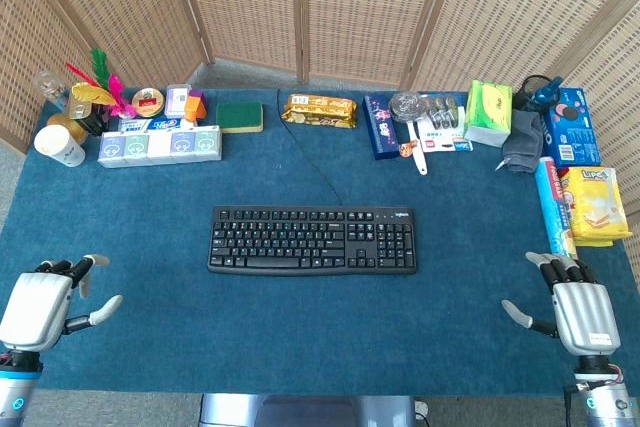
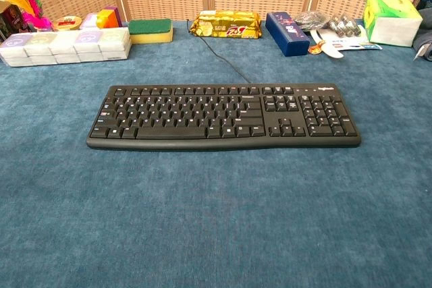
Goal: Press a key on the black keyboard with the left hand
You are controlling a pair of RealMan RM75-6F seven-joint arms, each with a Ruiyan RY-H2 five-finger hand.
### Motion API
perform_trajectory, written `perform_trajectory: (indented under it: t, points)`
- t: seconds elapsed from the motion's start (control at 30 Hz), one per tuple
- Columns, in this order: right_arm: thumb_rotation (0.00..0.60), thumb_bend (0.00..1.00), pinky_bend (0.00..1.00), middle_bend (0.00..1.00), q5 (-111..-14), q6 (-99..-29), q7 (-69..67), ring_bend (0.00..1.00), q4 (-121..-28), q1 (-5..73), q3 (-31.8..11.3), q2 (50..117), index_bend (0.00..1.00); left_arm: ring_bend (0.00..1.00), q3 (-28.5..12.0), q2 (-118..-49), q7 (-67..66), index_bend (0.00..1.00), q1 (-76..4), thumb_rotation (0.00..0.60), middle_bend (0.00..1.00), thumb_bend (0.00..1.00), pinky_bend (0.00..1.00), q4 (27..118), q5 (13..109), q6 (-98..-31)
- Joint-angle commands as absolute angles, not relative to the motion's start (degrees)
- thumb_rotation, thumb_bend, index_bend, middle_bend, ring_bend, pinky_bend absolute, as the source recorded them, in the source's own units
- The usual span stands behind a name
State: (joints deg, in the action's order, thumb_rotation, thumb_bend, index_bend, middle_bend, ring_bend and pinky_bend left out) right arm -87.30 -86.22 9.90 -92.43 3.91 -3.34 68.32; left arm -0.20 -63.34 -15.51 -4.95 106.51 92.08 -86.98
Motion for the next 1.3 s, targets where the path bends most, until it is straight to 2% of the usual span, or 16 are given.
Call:
perform_trajectory:
  t: [0.03,0.4,0.6,0.7,0.83,0.9,1.03,1.17,1.3]
  points:
    - [0.000,0.19,0.22,0.28,-87.3,-86.1,9.8,0.23,-92.3,3.9,-3.3,68.4,0.22,0.55,-0.2,-63.4,-15.7,0.35,-5.0,0.000,0.67,0.12,0.50,106.6,92.0,-86.8]
    - [0.000,0.19,0.22,0.28,-87.3,-86.5,8.9,0.23,-91.8,3.5,-3.0,68.2,0.22,0.55,-1.0,-62.4,-16.5,0.35,-6.4,0.000,0.67,0.13,0.50,107.7,91.9,-85.1]
    - [0.000,0.19,0.22,0.28,-87.1,-86.6,9.0,0.23,-91.8,3.3,-3.0,68.1,0.22,0.55,-3.5,-61.4,-17.1,0.35,-11.6,0.000,0.67,0.12,0.50,108.8,88.9,-77.6]
    - [0.000,0.19,0.22,0.28,-87.1,-86.8,9.1,0.23,-91.9,3.2,-3.0,68.0,0.22,0.59,-5.6,-61.7,-18.2,0.35,-15.4,0.000,0.69,0.13,0.50,108.4,86.1,-72.7]
    - [0.000,0.19,0.22,0.28,-87.0,-87.1,9.3,0.23,-92.1,3.0,-3.0,68.0,0.22,0.68,-8.7,-63.7,-20.2,0.35,-21.1,0.000,0.81,0.12,0.50,106.5,80.9,-65.7]
    - [0.000,0.19,0.22,0.28,-86.9,-87.1,9.3,0.23,-92.1,2.9,-3.0,68.0,0.22,0.72,-9.9,-65.0,-21.0,0.35,-23.6,0.000,0.87,0.12,0.53,105.4,78.3,-62.8]
    - [0.000,0.19,0.22,0.28,-86.7,-87.3,9.2,0.23,-92.0,2.6,-2.9,67.9,0.22,0.80,-12.1,-68.4,-22.8,0.35,-29.1,0.000,0.97,0.12,0.65,102.4,72.0,-56.4]
    - [0.000,0.19,0.22,0.28,-86.0,-87.2,9.2,0.23,-91.7,2.4,-3.1,67.7,0.22,0.84,-13.4,-72.8,-25.4,0.36,-34.3,0.000,1.00,0.12,0.75,98.7,66.5,-52.1]
    - [0.000,0.19,0.22,0.28,-85.6,-86.8,8.9,0.23,-91.3,2.4,-3.2,67.8,0.22,0.85,-13.6,-76.3,-27.7,0.37,-37.6,0.000,1.00,0.12,0.79,95.9,63.1,-50.5]
